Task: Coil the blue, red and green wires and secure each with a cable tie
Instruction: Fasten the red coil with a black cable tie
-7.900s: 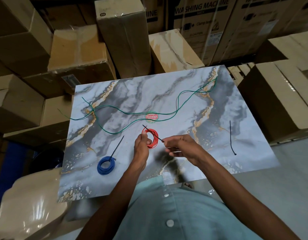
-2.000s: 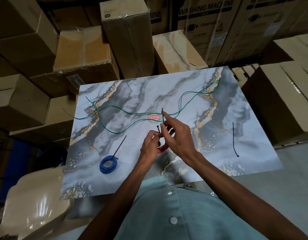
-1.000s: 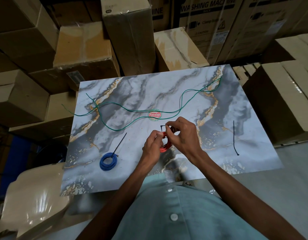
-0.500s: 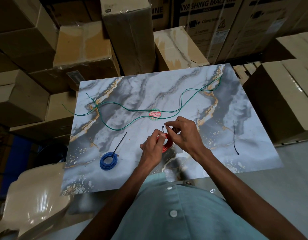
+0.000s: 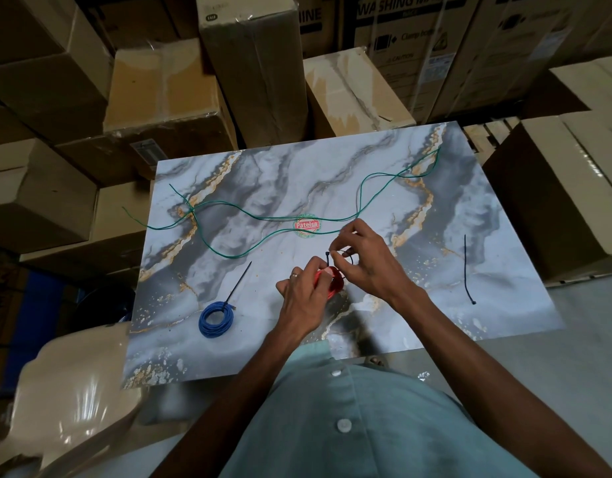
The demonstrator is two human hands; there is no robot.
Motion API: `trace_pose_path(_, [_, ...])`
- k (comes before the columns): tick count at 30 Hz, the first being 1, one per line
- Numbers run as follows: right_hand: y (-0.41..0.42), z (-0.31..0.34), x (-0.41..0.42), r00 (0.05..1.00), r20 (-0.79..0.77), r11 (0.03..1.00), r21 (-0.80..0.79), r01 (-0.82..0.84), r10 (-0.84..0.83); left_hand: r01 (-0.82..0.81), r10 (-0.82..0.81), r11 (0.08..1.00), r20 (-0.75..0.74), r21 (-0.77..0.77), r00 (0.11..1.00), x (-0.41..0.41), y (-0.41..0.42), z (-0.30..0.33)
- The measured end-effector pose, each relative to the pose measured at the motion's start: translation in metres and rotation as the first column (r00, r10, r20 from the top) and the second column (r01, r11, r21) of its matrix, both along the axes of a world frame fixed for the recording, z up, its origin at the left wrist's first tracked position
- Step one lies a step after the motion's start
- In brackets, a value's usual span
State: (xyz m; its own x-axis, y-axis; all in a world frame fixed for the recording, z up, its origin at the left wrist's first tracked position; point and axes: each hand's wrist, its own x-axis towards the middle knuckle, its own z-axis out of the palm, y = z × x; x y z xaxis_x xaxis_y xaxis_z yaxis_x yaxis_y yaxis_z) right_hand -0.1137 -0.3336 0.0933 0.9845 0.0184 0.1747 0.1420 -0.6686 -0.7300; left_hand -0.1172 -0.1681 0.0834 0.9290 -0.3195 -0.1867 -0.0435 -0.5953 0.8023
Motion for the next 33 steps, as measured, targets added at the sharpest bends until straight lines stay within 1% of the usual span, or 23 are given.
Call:
trace_pose_path(5, [0.001,0.003,-0.001,0.997,-0.05,0.998,0.039,-0.052,0.054,0.036,-0.038,0.999,0.043,0.033,0.998,0.0,0.003,-0.004])
trace_pose_path(8, [0.0,0.005,-0.001,0.996,-0.078,0.999,0.029,-0.044,0.046,0.05,-0.053,0.997,0.058,0.05,0.997,0.0,0.004,-0.006])
trace_pose_path(11, [0.0,0.002,0.0,0.997,-0.074,0.998,0.056,-0.029,0.033,0.042,-0.045,0.998,0.054,0.046,0.998,0.0,0.003,-0.004])
trace_pose_path(16, [0.003,-0.003,-0.001,0.991,-0.12,0.986,0.146,0.077,-0.06,0.033,-0.037,0.998,0.064,0.057,0.997,0.002,0.002,-0.002])
trace_pose_path(21, [0.009,-0.005,-0.003,0.98,-0.124,0.947,0.263,0.184,-0.156,0.001,-0.002,0.999,0.045,0.033,0.999,0.004,0.003,0.005])
trace_pose_path(24, [0.003,-0.003,-0.001,0.974,-0.2,0.935,0.314,0.163,-0.103,-0.011,0.011,0.999,0.008,0.031,1.0,0.003,0.004,0.005])
trace_pose_path(28, [-0.013,0.002,0.0,0.952,-0.304,0.884,0.454,0.109,0.038,0.001,-0.002,1.0,0.032,0.015,0.999,0.004,0.005,0.001])
trace_pose_path(31, [-0.018,0.004,0.002,0.939,-0.33,0.848,0.521,0.098,0.095,0.011,-0.012,0.999,0.046,0.034,0.999,0.004,0.005,0.001])
trace_pose_path(33, [-0.02,0.005,0.002,0.938,-0.331,0.836,0.541,0.097,0.105,0.014,-0.018,0.999,0.083,0.048,0.996,0.004,0.005,-0.001])
